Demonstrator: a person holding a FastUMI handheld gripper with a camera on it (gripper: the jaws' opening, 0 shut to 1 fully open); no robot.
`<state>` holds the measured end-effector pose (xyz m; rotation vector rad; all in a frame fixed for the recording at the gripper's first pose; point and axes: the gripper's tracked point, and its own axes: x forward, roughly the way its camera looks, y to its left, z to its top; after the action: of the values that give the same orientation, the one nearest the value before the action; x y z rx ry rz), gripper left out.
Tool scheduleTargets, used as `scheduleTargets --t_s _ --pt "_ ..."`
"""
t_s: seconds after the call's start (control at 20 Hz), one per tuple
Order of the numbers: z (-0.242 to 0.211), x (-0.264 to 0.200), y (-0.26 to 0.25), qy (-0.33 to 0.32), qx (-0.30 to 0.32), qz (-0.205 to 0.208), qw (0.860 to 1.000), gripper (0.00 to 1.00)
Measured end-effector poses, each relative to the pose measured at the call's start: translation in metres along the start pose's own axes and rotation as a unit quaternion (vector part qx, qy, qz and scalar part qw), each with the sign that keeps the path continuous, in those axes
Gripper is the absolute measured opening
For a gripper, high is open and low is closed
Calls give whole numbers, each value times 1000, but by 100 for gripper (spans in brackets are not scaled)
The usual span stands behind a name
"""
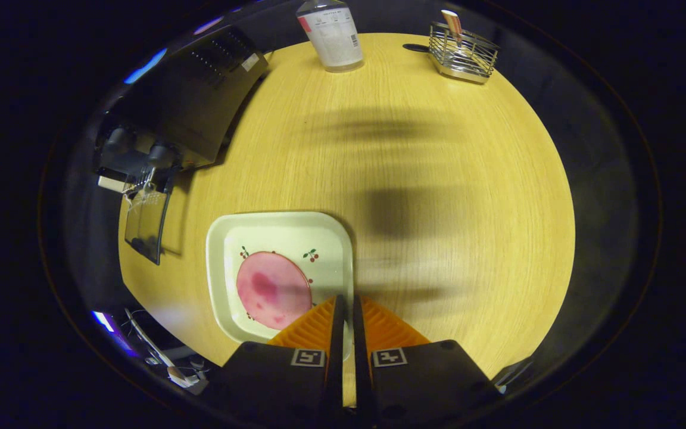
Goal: Open the toaster oven, put the food inside, and close the toaster oven door.
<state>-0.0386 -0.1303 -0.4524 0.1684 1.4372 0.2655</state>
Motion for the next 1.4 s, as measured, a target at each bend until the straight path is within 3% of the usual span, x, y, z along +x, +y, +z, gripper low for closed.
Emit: scheduleTargets --t_s 0.15,0.45,0.7,0.85,1.05,1.4 --pt "-4 5 2 5 42 58 997 6" --pt "-6 -4 11 -6 123 151 981 6" --pt "-7 -22 27 -40 186 205 960 6" --pt "-6 -31 41 -59 213 223 949 6" --pt "-18 -46 69 -62 218 219 949 6" --pt "-21 -67 162 -92 234 220 943 6"
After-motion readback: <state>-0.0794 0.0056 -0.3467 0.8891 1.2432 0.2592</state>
